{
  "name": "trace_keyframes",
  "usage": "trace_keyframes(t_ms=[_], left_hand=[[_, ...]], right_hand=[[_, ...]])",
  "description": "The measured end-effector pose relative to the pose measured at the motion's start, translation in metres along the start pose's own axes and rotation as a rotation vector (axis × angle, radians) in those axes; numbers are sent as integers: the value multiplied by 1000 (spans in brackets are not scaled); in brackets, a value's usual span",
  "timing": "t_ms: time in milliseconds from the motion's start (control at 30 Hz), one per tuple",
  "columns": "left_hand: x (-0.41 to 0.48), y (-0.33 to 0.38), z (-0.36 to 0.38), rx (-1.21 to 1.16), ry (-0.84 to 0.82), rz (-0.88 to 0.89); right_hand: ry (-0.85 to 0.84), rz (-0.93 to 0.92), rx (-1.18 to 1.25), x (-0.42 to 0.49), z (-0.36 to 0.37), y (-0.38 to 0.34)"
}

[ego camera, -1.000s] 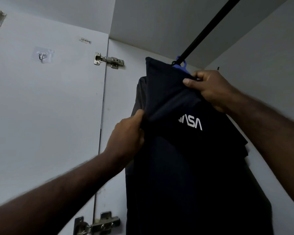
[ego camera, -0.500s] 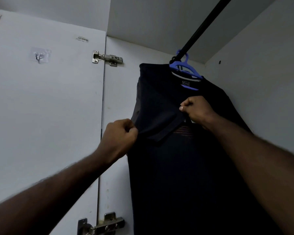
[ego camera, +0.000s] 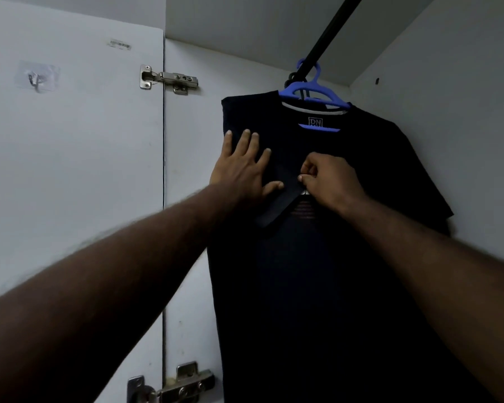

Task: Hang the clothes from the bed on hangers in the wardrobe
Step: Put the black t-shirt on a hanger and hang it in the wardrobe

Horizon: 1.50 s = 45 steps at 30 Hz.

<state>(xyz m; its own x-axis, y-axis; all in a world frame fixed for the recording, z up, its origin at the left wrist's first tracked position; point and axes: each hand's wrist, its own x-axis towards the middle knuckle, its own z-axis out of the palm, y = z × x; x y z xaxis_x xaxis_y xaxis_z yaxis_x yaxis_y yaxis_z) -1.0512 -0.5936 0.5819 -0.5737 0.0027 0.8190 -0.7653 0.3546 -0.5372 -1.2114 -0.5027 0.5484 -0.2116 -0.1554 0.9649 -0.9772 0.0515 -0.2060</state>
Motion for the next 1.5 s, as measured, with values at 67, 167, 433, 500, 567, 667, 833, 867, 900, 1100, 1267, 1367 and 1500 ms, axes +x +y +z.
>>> trace_keyframes(t_ms=[67, 167, 433, 500, 567, 667, 833, 867, 900, 1100, 1267, 1367, 1500], left_hand=[[-8, 7, 18, 17, -29, 41], [-10, 9, 35, 28, -29, 71], [-6, 0, 62, -5, 34, 78], [-4, -4, 67, -7, 43, 85], [-5, -7, 71, -5, 51, 86], [-8, -10, 78, 4, 63, 91], [-9, -15, 83, 12, 80, 109], [-10, -15, 83, 9, 77, 111], [-10, -15, 84, 7, 75, 110], [-5, -9, 71, 68, 51, 112], [26, 12, 42, -110, 278, 160], [52, 32, 18, -216, 377, 337], [86, 60, -14, -451, 404, 558]], right_hand=[[-15, -68, -93, -3, 4, 10], [-129, -51, -127, -8, 14, 21], [-66, 9, -150, 57, 14, 2], [-42, 18, -176, 81, 11, -6], [-36, 33, -181, 101, 11, -11], [-36, 80, -152, 118, 18, -14], [-58, 87, -183, 128, 41, -13], [-64, 87, -181, 130, 44, -11], [-68, 85, -172, 133, 47, -10], [-47, -16, -189, 133, 42, 4], [184, -80, -115, 110, 17, 44], [336, 127, -122, 97, -20, 91], [322, 398, -80, 83, -78, 157]])
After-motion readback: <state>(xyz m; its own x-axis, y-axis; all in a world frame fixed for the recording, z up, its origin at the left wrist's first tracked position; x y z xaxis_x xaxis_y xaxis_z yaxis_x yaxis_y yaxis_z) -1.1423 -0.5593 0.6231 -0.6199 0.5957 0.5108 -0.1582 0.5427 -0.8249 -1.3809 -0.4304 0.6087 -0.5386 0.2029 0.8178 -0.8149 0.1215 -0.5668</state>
